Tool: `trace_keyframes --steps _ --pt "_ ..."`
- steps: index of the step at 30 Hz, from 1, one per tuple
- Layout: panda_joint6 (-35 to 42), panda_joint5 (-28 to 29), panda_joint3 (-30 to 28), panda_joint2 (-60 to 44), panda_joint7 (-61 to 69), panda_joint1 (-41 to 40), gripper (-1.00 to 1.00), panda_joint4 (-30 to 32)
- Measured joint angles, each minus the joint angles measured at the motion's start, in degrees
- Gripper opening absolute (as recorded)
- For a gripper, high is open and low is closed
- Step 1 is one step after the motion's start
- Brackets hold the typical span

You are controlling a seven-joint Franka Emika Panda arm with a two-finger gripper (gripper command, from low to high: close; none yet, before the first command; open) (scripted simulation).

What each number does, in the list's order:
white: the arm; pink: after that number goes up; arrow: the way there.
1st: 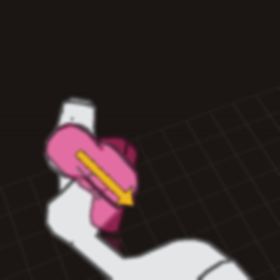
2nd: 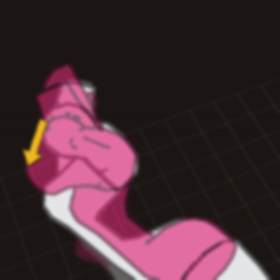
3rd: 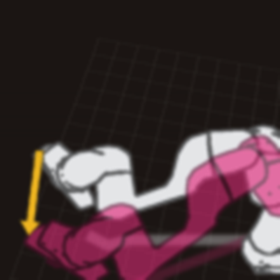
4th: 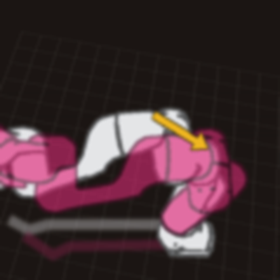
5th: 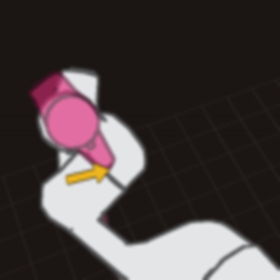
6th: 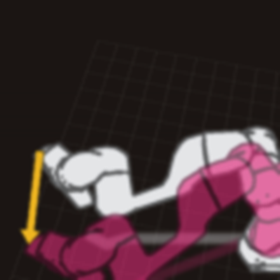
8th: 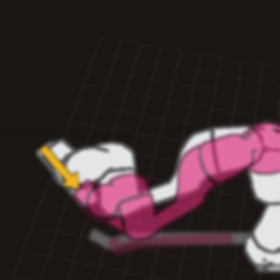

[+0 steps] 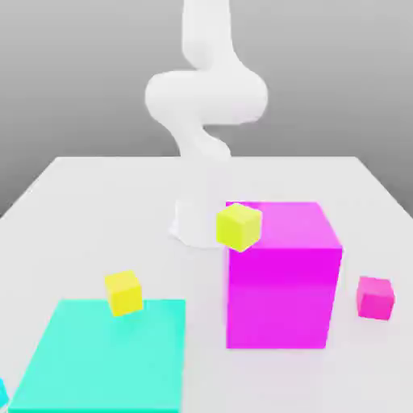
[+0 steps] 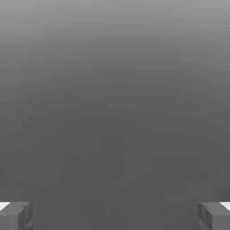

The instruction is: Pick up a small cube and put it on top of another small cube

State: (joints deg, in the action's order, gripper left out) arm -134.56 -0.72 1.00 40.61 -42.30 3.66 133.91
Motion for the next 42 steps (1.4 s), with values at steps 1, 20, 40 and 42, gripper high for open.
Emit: trace_keyframes --steps 1,20,40,42 --pt "-1.20 -0.31 0.49 -2.25 1.53 1.55 0.00 0.92" --pt "-22.28 2.59 14.99 -41.98 22.27 25.46 0.00 17.04" --pt "-27.38 7.97 11.94 -50.46 21.39 31.04 -1.00 18.58" --pt "-25.11 4.70 13.44 -47.68 23.63 30.66 -1.00 18.94"
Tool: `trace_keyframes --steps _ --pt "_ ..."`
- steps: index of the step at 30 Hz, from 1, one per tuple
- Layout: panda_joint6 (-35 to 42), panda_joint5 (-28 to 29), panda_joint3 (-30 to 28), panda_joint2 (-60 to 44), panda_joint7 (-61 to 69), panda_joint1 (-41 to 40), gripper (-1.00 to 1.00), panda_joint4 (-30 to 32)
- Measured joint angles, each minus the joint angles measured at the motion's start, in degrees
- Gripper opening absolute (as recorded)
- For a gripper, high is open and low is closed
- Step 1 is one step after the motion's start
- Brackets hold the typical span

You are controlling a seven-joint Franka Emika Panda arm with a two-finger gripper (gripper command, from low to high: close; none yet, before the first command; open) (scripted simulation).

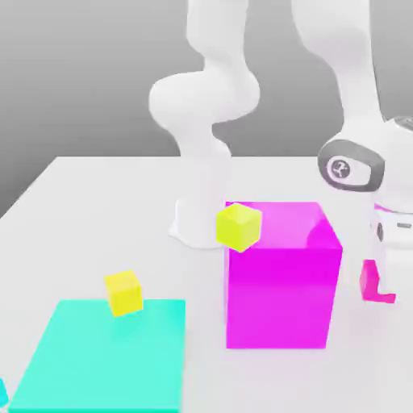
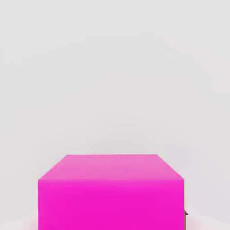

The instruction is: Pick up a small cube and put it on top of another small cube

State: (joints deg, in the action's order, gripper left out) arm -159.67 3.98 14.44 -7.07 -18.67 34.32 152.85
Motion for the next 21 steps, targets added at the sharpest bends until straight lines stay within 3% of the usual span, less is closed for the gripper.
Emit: trace_keyframes --steps 4,9,14,21 --pt "5.64 -5.62 0.02 5.38 1.12 -1.71 -1.00 -0.58" --pt "14.78 -8.40 -1.75 13.62 -2.20 -5.25 -1.00 -1.60" --pt "23.97 -8.24 -4.05 21.63 -7.93 -8.97 -1.00 -2.58" --pt "39.43 -5.41 -10.61 36.10 -20.12 -20.89 -1.00 -3.53"
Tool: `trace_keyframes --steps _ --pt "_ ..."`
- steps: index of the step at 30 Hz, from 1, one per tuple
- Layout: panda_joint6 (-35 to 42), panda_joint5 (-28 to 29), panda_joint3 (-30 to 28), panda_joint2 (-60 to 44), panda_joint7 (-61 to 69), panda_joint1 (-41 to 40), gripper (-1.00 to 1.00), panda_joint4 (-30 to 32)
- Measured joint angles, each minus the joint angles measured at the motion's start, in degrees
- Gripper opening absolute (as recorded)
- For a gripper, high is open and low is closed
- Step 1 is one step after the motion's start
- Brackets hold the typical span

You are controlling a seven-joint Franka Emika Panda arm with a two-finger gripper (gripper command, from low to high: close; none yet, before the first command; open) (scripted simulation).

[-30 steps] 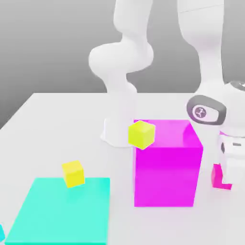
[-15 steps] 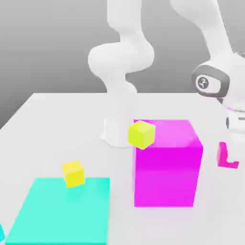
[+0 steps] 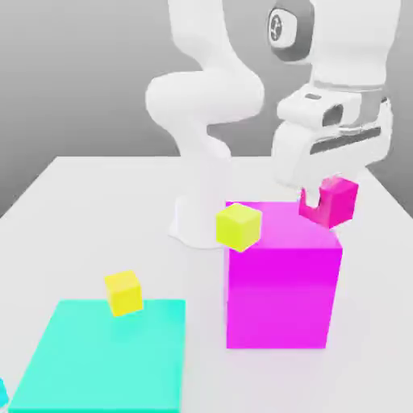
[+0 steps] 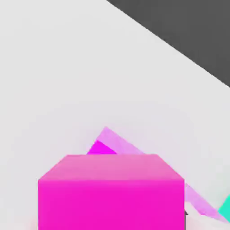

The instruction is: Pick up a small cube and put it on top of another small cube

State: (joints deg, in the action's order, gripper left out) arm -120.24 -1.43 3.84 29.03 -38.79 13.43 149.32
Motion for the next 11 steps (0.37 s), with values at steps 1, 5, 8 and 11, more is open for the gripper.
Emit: trace_keyframes --steps 1,5,8,11 --pt "2.28 0.27 -0.90 2.15 -1.69 -1.93 -1.00 -0.13" --pt "3.26 0.68 -3.14 4.94 -4.57 -6.07 -1.00 1.64" --pt "-3.19 0.55 -3.09 2.65 -4.63 -6.55 1.00 5.79" --pt "-3.19 0.55 -3.09 2.65 -4.62 -6.55 1.00 5.79"
